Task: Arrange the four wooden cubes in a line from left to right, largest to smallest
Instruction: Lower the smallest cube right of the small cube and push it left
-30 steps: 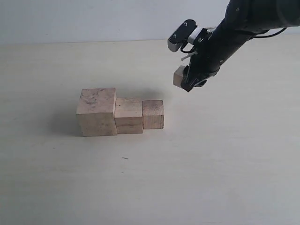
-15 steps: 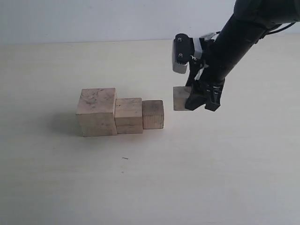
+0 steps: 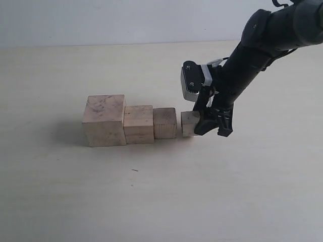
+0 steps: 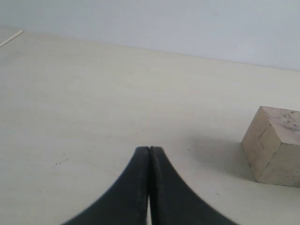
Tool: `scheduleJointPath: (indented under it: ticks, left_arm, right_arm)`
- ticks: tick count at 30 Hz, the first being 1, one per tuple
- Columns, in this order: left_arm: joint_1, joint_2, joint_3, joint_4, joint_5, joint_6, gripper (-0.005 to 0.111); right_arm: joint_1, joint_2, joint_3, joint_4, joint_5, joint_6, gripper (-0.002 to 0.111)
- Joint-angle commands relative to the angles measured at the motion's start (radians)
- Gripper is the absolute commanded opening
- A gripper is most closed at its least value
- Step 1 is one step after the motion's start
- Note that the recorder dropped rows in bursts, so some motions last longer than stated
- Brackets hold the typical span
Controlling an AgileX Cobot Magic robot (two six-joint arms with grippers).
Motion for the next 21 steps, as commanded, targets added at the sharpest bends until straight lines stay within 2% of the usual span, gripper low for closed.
scheduleJointPath:
  ticks: [1, 9, 21]
  left_arm:
    - [-0.006, -0.004, 0.003, -0.005, -0.005, 0.000, 0.000]
    - [-0.006, -0.004, 0.003, -0.005, -0.005, 0.000, 0.000]
    - [-0.006, -0.004, 0.003, -0.005, -0.005, 0.000, 0.000]
  right_arm:
    - [-0.004, 0.025, 0.001, 0.021, -0.031, -0.019, 0.000]
    - [-0.004, 0.032, 0.001, 0.064, -0.085, -0.023, 0.000]
    - [-0.004, 0.033, 0.001, 0.146, -0.043, -0.135, 0.000]
